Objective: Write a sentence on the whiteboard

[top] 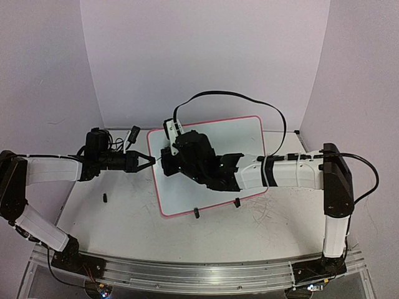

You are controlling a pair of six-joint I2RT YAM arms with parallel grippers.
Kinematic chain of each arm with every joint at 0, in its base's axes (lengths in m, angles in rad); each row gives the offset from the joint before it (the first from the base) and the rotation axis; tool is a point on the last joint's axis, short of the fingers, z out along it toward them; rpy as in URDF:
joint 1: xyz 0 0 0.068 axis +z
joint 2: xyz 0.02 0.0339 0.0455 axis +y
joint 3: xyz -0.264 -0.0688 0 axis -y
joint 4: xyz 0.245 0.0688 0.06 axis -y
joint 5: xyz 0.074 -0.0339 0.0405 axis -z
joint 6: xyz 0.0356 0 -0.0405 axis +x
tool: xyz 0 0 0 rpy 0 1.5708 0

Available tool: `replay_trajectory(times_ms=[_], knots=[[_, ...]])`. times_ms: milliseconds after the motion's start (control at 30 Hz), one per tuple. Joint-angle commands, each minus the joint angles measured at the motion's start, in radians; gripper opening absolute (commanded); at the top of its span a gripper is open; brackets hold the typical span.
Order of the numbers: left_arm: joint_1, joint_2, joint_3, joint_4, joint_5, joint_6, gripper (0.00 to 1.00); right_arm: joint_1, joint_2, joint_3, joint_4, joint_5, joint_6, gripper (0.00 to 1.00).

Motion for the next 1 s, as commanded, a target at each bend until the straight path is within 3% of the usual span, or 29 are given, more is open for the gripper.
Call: replay_trajectory(times_ms=[0, 300, 500, 633, 967], knots=[[0.010, -0.004, 0.017, 0.018, -0.017, 0.017, 0.00, -0.028, -0.043, -0.017, -0.018, 0.089, 0.022, 0.00], [0.009, 0.001, 0.020, 0.016, -0.016, 0.018, 0.00, -0.030, -0.058, -0.027, -0.022, 0.105, 0.028, 0.00], [0.010, 0.000, 0.017, 0.016, -0.018, 0.019, 0.00, -0.028, -0.149, -0.151, 0.146, -0.115, -0.041, 0.00], [0.010, -0.002, 0.017, 0.015, -0.017, 0.018, 0.00, -0.029, -0.160, -0.177, 0.168, -0.159, -0.060, 0.00], [0.010, 0.004, 0.021, 0.014, -0.016, 0.018, 0.00, -0.031, -0.075, -0.071, 0.132, -0.171, -0.071, 0.00]])
